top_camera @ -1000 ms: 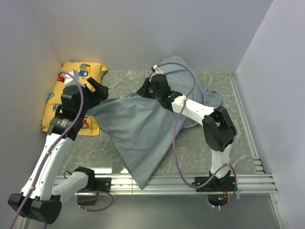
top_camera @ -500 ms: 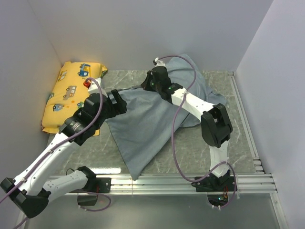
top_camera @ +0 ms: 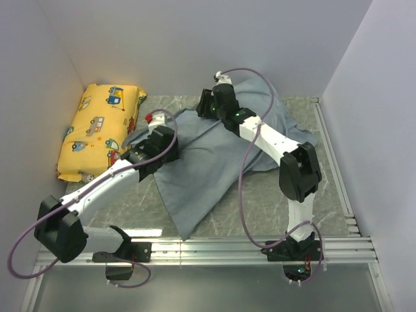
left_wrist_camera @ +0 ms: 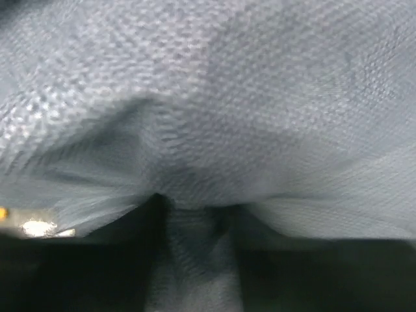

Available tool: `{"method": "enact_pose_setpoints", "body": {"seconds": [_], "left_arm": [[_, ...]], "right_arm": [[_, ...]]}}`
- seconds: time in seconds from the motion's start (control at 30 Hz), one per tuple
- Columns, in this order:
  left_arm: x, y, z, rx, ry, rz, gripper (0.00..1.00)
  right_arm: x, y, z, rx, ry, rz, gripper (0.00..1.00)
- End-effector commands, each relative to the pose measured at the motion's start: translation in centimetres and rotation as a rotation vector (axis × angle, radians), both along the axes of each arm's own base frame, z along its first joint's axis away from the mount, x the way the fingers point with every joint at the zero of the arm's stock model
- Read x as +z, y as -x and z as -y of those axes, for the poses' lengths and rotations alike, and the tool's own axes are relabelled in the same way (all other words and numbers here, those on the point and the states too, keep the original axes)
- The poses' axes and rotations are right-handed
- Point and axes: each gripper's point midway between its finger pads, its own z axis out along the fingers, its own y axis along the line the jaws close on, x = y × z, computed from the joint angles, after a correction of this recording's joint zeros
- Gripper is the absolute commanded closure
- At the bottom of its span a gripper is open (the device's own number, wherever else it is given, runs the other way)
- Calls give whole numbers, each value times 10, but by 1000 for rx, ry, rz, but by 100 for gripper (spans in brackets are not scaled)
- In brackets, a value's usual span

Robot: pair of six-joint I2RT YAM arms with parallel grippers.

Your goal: Remove the pillowcase from the pillow

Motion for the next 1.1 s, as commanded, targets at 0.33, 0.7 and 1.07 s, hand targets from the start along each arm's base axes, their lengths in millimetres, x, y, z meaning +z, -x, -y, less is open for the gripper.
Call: {"method": "enact_pose_setpoints", "body": {"seconds": [0.33,0.7,1.07], "left_arm": [[33,-96,-124,314,169,48,100],[42,-155,-108,240,160,42,100],[80,-215,-91,131,121,106,100]], "right_arm": [[71,20,203,-327,-28,73,23],[2,9,206,-323,9,-43,23],[19,81,118,-85,-102,-25,77]]}}
